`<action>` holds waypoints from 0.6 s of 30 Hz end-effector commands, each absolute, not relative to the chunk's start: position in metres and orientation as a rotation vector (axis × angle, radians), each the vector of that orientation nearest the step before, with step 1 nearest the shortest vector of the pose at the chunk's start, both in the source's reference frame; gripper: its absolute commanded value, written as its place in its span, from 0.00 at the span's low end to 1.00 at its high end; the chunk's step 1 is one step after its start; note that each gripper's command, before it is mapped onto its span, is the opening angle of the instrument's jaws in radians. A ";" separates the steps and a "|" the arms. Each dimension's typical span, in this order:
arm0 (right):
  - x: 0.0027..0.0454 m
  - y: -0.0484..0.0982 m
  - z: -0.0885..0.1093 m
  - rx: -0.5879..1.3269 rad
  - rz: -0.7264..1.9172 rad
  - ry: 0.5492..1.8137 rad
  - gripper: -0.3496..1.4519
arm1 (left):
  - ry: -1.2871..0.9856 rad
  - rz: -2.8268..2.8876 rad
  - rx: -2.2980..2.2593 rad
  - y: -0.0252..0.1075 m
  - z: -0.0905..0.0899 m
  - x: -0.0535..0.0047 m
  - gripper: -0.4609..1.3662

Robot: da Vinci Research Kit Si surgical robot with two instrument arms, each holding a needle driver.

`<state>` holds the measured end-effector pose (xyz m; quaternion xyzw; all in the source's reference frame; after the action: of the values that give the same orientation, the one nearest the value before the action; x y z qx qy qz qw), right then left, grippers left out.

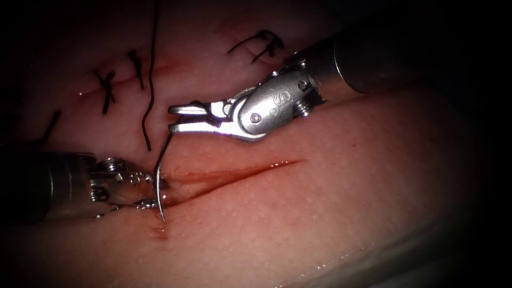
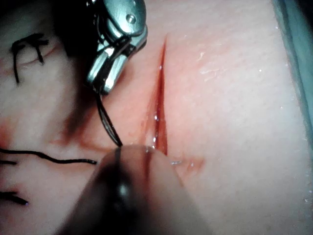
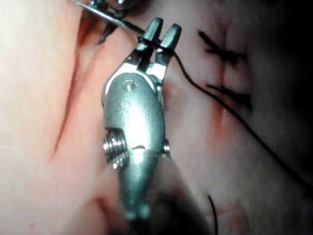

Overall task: Wound Closure
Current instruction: Use the right gripper to throw the needle through the buttom of the wound

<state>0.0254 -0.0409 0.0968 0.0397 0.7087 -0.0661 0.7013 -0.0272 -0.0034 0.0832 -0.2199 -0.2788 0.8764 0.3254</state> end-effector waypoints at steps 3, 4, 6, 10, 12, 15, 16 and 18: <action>0.0253 -0.041 0.097 0.086 -0.143 1.580 0.00 | -0.724 2.300 -0.575 -0.003 0.083 -0.0271 0.66; 0.0253 -0.041 0.097 0.085 -0.140 1.582 0.00 | -0.725 2.300 -0.575 -0.003 0.083 -0.0271 0.66; 0.0251 -0.041 0.097 0.085 -0.137 1.584 0.00 | -0.725 2.302 -0.576 -0.004 0.083 -0.0269 0.67; 0.0247 -0.040 0.096 0.080 -0.125 1.577 0.00 | -0.725 2.302 -0.576 -0.004 0.083 -0.0268 0.69; 0.0245 -0.040 0.096 0.063 -0.120 1.575 0.00 | -0.725 2.302 -0.576 -0.004 0.083 -0.0269 0.71; 0.0239 -0.040 0.096 0.027 -0.109 1.591 0.00 | -0.725 2.302 -0.576 -0.004 0.083 -0.0270 0.79; 0.0237 -0.039 0.096 0.024 -0.103 1.598 0.00 | -0.725 2.302 -0.577 -0.004 0.083 -0.0271 0.81; 0.0235 -0.039 0.096 0.015 -0.108 1.603 0.00 | -0.726 2.302 -0.578 -0.004 0.083 -0.0271 0.84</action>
<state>0.0233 -0.0393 0.0954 0.0080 0.7172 -0.0521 0.6948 -0.0271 -0.0035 0.0832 -0.2224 -0.2812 0.8761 0.3223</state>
